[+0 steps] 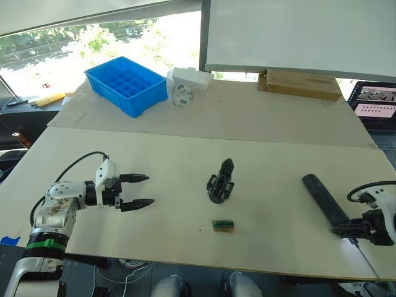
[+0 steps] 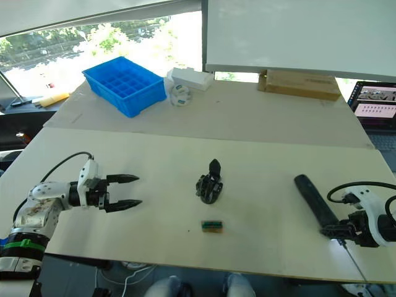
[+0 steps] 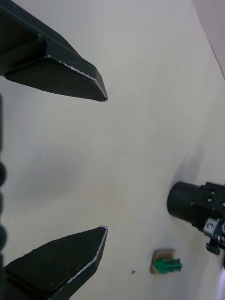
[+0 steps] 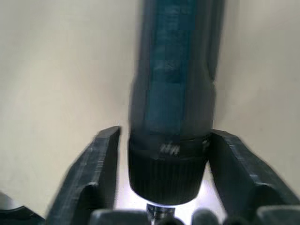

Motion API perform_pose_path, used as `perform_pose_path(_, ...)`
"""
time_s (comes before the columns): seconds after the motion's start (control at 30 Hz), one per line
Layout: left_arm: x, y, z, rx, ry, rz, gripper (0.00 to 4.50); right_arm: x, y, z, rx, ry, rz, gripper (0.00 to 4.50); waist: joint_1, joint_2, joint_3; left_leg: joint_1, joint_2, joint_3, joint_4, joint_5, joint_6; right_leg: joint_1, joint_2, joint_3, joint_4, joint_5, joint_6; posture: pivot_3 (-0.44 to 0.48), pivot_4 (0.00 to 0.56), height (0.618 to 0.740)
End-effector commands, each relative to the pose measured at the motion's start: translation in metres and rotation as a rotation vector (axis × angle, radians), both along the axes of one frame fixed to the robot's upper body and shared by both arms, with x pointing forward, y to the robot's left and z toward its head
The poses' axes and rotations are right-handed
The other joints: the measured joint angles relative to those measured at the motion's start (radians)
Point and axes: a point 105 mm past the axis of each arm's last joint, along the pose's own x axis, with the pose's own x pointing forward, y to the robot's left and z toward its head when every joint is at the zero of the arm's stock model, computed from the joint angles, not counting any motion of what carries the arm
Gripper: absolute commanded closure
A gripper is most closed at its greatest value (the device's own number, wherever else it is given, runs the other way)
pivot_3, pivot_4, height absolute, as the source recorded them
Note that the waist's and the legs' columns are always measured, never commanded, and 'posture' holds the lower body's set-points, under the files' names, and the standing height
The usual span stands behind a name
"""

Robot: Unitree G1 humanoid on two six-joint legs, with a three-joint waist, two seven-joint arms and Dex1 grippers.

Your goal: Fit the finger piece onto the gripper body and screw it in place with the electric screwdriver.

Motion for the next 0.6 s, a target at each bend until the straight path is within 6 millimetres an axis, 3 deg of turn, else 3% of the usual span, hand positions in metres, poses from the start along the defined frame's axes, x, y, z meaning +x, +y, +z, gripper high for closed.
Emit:
perform_pose_path(0.03,0.006,0.007,0.011,0.007,-0.077,0.045,0.0,0.007,-0.017,0.029,-0.058,-0.131,-0.018,0.03,0.0,0.0,0.0,0.001,0.0,0.0,0.0,0.0,0.0,0.001,0.0,0.0,0.0,0.0,0.0,0.0,0.15,0.74)
perform_pose_path(0.13,0.011,0.021,0.012,0.049,-0.125,0.121,0.0,0.006,-0.019,0.058,-0.094,-0.298,0.081,0.03,0.0,0.0,0.0,0.001,0.0,0.001,0.0,0.0,0.0,0.0,0.0,0.002,0.001,0.0,0.0,0.0,0.15,0.74)
perform_pose_path(0.2,0.01,0.038,0.012,0.102,-0.162,0.177,0.0,0.0,0.0,0.091,-0.087,-0.532,0.287,0.03,-0.001,0.0,0.0,0.002,0.0,0.001,0.0,0.0,0.0,0.0,0.0,0.003,0.001,0.0,0.0,0.0,0.15,0.74)
perform_pose_path(0.3,0.004,0.055,0.012,0.138,-0.167,0.209,0.0,-0.013,0.029,0.125,-0.025,-0.826,0.458,0.03,-0.007,-0.001,0.0,0.004,0.001,0.001,-0.002,0.001,-0.002,0.0,0.003,0.004,0.0,0.0,0.001,0.0,0.15,0.74)
perform_pose_path(0.4,0.001,0.065,0.011,0.192,-0.194,0.232,0.0,-0.026,0.05,0.126,-0.051,-0.902,0.584,0.03,-0.008,-0.001,0.001,0.007,0.001,0.002,-0.003,0.001,-0.003,0.002,0.003,0.006,0.002,0.0,0.0,0.0,0.15,0.74)
perform_pose_path(0.5,0.003,0.071,0.014,0.204,-0.22,0.258,0.0,-0.032,0.07,0.11,-0.066,-0.931,0.687,0.03,0.0,-0.004,0.001,0.01,0.001,0.003,-0.002,0.001,-0.003,0.004,0.001,0.008,0.004,0.0,0.0,0.0,0.15,0.74)
perform_pose_path(0.6,0.005,0.068,0.015,0.204,-0.232,0.26,0.0,-0.033,0.073,0.098,-0.07,-0.939,0.711,0.03,0.002,-0.004,0.002,0.011,0.0,0.002,-0.001,-0.003,-0.011,0.004,-0.004,0.011,0.007,0.001,-0.001,0.0,0.15,0.74)
